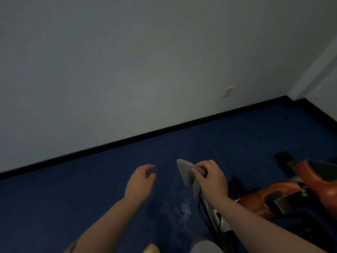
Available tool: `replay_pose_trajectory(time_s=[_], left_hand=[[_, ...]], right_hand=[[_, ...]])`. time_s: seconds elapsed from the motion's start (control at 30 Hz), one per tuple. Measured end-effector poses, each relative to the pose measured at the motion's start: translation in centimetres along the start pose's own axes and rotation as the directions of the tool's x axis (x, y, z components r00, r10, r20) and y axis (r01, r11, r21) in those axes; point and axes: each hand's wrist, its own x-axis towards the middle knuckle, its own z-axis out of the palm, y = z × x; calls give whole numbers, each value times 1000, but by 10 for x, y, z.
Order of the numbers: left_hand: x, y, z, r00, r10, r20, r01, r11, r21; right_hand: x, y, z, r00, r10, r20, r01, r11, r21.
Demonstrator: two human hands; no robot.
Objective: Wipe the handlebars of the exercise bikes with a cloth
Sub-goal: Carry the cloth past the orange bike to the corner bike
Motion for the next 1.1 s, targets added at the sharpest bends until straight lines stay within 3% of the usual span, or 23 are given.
replay_pose_trajectory(time_s=[0.2, 0.5, 0.7, 0.93, 1.1], left_hand=[[84, 23, -7, 984, 93, 150, -99, 995, 29], [192, 123, 51, 875, 296, 383, -320, 947, -1], [269, 206, 83, 826, 370, 425, -391, 920, -41], [347, 275, 112, 705, 455, 544, -489, 867, -93], [419, 329, 128, 575, 514, 636, -595, 797, -105]], right_hand=[[49, -12, 8, 976, 120, -182, -118, 993, 22], [139, 21, -21, 877, 293, -381, -289, 955, 70], [207, 40, -57, 809, 376, -451, -370, 923, 105], [281, 48, -84, 709, 426, -562, -430, 893, 133], [335, 53, -97, 561, 492, -665, -499, 843, 202]])
